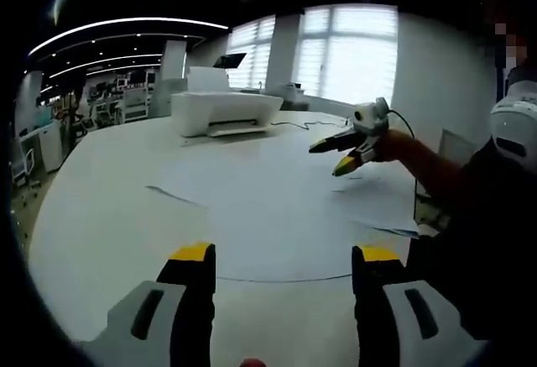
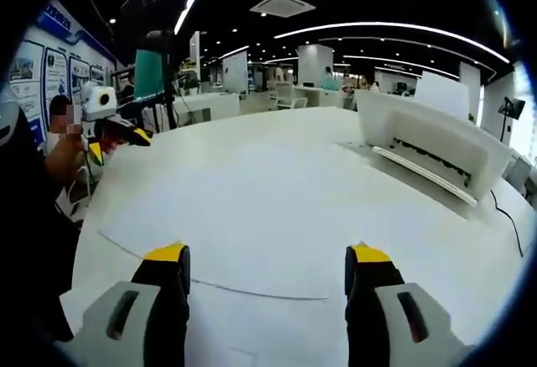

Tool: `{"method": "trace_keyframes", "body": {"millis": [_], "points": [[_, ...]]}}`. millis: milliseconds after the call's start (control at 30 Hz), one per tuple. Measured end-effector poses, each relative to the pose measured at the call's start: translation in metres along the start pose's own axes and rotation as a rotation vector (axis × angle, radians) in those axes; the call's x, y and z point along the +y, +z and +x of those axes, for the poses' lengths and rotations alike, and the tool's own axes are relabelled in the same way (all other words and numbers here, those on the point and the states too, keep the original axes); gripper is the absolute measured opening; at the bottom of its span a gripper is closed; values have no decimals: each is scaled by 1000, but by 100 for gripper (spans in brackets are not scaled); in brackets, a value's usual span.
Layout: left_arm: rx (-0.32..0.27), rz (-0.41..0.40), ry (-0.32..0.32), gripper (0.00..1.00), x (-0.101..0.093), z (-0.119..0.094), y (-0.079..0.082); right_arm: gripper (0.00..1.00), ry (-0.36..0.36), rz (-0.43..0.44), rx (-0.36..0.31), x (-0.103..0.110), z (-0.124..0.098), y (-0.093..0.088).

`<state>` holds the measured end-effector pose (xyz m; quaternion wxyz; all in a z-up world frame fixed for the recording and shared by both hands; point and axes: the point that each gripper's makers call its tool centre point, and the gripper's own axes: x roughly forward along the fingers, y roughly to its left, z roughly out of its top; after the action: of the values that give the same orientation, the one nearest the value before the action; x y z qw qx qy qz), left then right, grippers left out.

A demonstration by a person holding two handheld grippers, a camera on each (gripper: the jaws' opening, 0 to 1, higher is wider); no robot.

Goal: Organize the stack of printing papers by aligning and flattening the scattered papers on the table

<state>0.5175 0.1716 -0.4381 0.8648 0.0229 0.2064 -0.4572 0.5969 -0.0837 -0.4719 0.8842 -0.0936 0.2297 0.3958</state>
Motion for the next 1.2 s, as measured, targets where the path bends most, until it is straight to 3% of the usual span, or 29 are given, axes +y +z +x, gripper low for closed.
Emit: {"method": "trace_keyframes", "body": {"millis": [633,1200], "points": [[4,-4,0,70,-1,1,-2,70,-17,56,-15,-6,17,-10],[4,-7,2,70,0,-1,-3,69,-28,54,3,-4,26,-20]]}}
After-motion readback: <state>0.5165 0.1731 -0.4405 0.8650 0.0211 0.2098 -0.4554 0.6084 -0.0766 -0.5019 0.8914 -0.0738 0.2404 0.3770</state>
